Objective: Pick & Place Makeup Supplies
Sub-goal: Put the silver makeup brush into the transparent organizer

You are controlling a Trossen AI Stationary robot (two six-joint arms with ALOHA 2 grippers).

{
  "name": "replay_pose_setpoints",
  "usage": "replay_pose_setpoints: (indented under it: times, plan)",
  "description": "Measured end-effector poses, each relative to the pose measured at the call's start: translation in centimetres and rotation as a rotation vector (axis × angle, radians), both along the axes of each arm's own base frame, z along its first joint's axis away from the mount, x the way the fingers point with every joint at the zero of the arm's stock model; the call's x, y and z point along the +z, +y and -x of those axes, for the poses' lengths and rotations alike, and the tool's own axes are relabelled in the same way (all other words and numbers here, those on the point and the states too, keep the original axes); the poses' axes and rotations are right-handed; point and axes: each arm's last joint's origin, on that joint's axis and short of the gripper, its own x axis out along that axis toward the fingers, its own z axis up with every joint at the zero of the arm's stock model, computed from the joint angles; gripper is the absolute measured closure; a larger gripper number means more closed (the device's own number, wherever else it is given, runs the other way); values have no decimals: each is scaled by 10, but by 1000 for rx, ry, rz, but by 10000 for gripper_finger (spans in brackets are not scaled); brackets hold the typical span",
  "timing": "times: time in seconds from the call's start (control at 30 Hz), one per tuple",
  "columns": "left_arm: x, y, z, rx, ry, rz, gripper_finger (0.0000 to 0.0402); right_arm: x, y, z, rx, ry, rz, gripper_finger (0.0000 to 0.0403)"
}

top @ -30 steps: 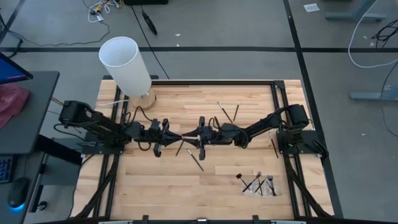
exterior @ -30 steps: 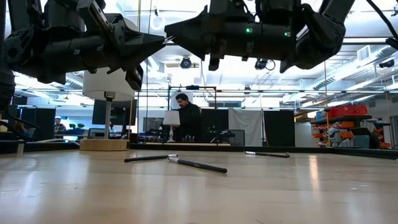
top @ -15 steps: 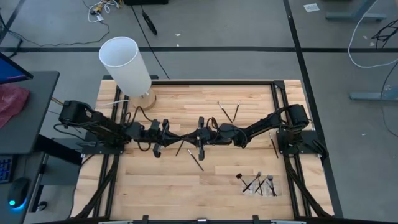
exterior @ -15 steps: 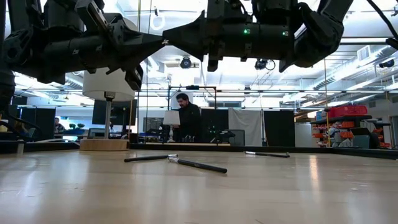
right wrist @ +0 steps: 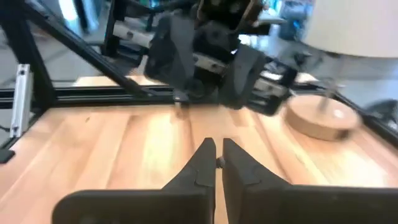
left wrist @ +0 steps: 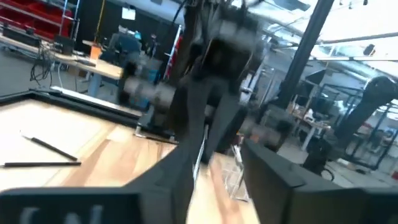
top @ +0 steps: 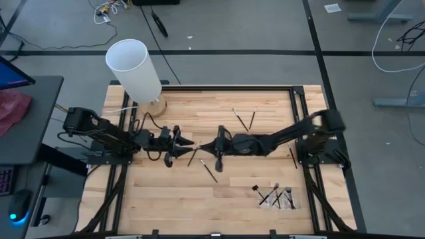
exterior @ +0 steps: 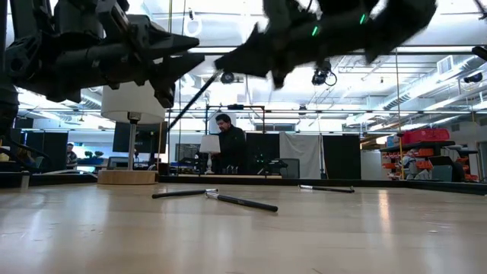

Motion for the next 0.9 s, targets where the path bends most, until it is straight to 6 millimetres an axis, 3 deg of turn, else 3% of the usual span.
replay_pose_setpoints:
  times: [0.23, 0.57, 0.7, 0.9]
  plan:
    - [-8, 8, -2, 44, 87, -42, 194, 62, 16, 57, -10, 144, -54, 398]
    - [-27, 9, -2, 53, 280, -60, 202, 175, 53, 144, 69, 259, -276, 399]
    - [-29, 5, -1, 62, 299, -94, 210, 202, 70, 172, 78, 356, -404, 399]
    - [-29, 1, -1, 77, 300, -127, 214, 202, 97, 203, 15, 563, -647, 399]
